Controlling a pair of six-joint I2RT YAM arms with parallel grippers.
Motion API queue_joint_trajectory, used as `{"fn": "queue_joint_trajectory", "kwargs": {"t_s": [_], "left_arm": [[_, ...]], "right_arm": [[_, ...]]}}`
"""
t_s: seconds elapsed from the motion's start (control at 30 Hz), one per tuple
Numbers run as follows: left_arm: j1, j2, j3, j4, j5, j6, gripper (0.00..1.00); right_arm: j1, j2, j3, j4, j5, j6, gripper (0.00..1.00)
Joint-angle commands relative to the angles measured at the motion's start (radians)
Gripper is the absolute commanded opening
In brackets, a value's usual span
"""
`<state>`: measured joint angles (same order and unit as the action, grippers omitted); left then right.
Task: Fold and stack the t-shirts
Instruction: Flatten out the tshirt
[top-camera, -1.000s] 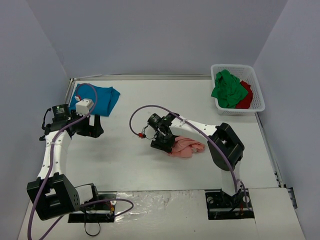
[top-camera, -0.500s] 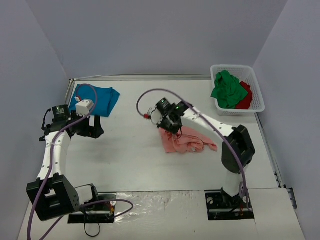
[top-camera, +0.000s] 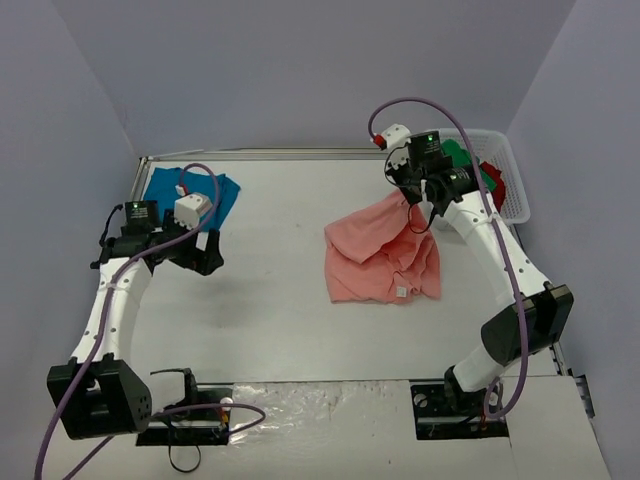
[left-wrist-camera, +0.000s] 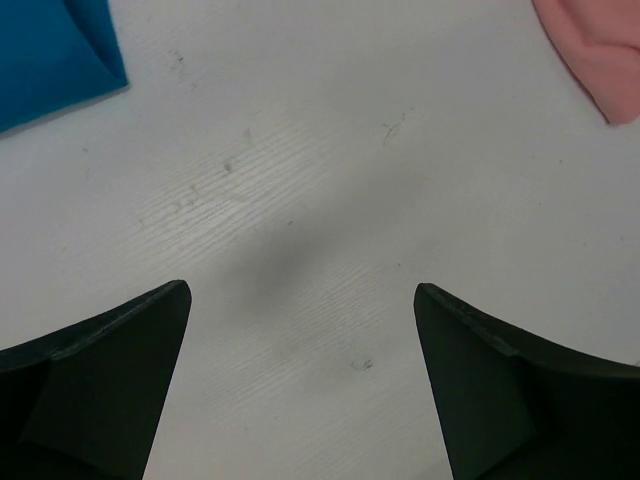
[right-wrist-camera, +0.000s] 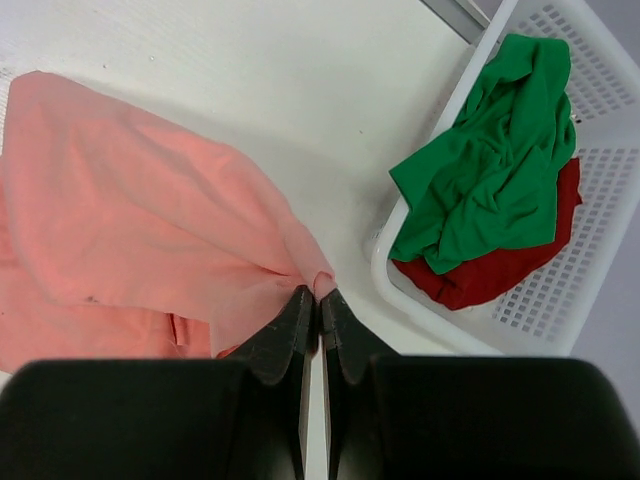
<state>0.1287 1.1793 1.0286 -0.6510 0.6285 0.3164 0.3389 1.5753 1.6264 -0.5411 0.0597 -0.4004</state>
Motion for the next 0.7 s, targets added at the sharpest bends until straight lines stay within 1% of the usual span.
{"fn": "queue_joint_trajectory", "kwargs": {"t_s": [0.0, 0.03, 0.07, 0.13, 0.2, 0.27, 0.3, 0.33, 0.37, 0.4, 0.43, 0.5, 0.53, 0.57, 0.63, 0.67], "left_arm": [[-0.112, 0.017, 0.074, -0.07, -0.003, 0.087, 0.94], [-0.16, 0.04, 0.085, -0.099, -0.01, 0.108, 0.94], [-0.235, 0.051, 0.097, -0.111, -0.033, 0.145, 0.94], [-0.297, 0.08, 0.139, -0.121, -0.05, 0.164, 0.94], [-0.334, 0.097, 0.163, -0.086, -0.049, 0.136, 0.94], [-0.336, 0.108, 0.203, -0.009, -0.026, 0.083, 0.94], [-0.334, 0.133, 0.221, 0.02, 0.002, 0.07, 0.94], [-0.337, 0.153, 0.276, 0.028, 0.013, 0.041, 0.94], [-0.339, 0.18, 0.31, 0.031, 0.013, 0.015, 0.94], [-0.342, 0.236, 0.342, 0.033, 0.025, -0.014, 0.94], [-0.342, 0.262, 0.403, 0.036, 0.034, -0.073, 0.94], [-0.342, 0.343, 0.451, 0.062, 0.078, -0.143, 0.94], [-0.342, 0.368, 0.471, 0.076, 0.146, -0.214, 0.94], [-0.342, 0.394, 0.5, 0.097, 0.181, -0.265, 0.94], [-0.348, 0.459, 0.511, 0.206, 0.25, -0.383, 0.94], [-0.353, 0.482, 0.516, 0.246, 0.311, -0.48, 0.94]], "right_arm": [[-0.014, 0.0, -0.026, 0.056, 0.06, 0.032, 0.0], [-0.021, 0.003, -0.025, 0.058, 0.061, 0.034, 0.0], [-0.024, 0.006, -0.025, 0.059, 0.061, 0.035, 0.0], [-0.029, 0.012, -0.014, 0.066, 0.06, 0.043, 0.0], [-0.032, 0.018, 0.0, 0.064, 0.037, 0.051, 0.0], [-0.032, 0.023, 0.023, 0.063, -0.035, 0.049, 0.0], [-0.032, 0.022, 0.027, 0.063, -0.078, 0.029, 0.0], [-0.031, 0.02, 0.03, 0.064, -0.184, 0.015, 0.0], [-0.025, 0.023, 0.035, 0.066, -0.228, 0.003, 0.0], [-0.017, 0.029, 0.039, 0.066, -0.26, -0.003, 0.0], [-0.009, 0.037, 0.05, 0.064, -0.303, 0.001, 0.0], [0.026, 0.055, 0.078, 0.049, -0.337, 0.002, 0.0], [0.041, 0.06, 0.084, 0.043, -0.345, -0.002, 0.0], [0.057, 0.063, 0.089, 0.035, -0.36, -0.003, 0.0], [0.104, 0.06, 0.084, 0.029, -0.371, -0.011, 0.0], [0.118, 0.057, 0.079, 0.027, -0.374, -0.021, 0.0]]}}
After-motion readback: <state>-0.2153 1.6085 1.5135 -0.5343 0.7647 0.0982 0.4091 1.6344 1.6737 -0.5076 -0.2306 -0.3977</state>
